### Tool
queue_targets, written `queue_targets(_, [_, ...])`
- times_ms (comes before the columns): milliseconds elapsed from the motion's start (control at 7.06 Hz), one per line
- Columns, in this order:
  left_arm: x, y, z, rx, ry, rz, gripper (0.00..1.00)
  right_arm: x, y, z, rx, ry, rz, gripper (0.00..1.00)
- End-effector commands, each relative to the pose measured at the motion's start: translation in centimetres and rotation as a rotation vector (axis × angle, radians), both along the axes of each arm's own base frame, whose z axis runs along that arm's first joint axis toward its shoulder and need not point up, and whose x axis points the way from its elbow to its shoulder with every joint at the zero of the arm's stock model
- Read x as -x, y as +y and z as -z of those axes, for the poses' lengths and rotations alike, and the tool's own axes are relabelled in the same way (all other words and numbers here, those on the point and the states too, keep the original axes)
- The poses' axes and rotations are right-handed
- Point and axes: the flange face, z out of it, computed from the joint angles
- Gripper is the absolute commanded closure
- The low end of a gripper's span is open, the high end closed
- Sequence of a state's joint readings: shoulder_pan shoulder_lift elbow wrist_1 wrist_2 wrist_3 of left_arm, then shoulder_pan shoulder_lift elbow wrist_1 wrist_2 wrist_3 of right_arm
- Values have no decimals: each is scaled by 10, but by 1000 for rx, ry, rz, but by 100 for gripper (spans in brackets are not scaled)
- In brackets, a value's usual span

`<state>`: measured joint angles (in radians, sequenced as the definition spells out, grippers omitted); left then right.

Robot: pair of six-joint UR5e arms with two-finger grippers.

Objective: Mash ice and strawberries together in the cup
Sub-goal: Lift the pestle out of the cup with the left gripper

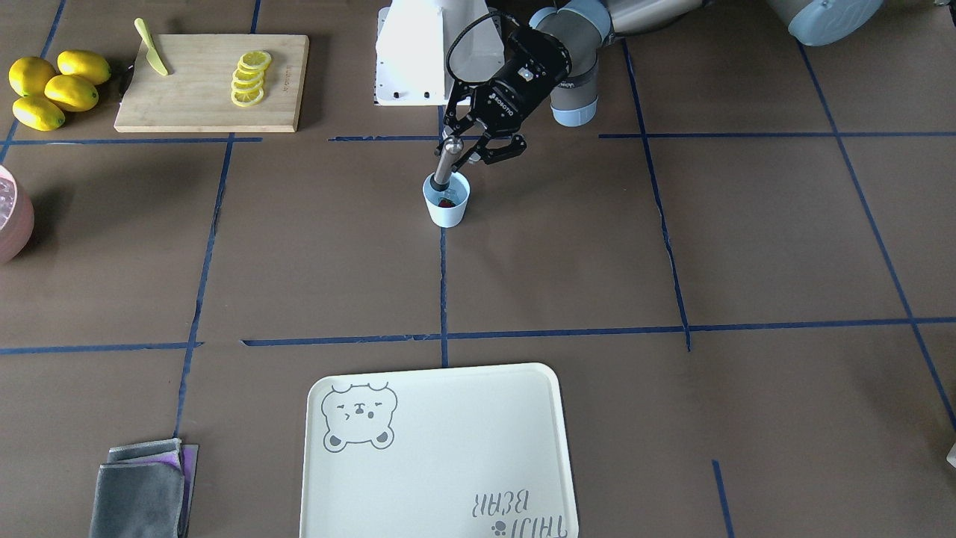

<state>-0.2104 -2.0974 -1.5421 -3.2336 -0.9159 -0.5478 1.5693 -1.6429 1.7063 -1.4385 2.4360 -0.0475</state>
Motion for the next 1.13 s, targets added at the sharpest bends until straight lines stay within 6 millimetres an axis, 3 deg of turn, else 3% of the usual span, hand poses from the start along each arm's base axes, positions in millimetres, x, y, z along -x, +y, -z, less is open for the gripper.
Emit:
queue_targets(0, [51,-1,56,-10,33,19,100,0,0,0,-1,1,0,0])
queue_targets(142, [73,-10,69,-8,37,43,100,0,0,-3,7,0,0,0])
queue_targets(425, [94,-43,28,65,38,0,100,0,0,-7,13,3,-1,0])
queue_targets(708, [156,-102,-52,166,-40,-96,100,0,2,-8,15,2,0,0])
queue_targets(991, [244,-158,-112,314,-130,-203,100,-2,4,-9,15,2,-3,0])
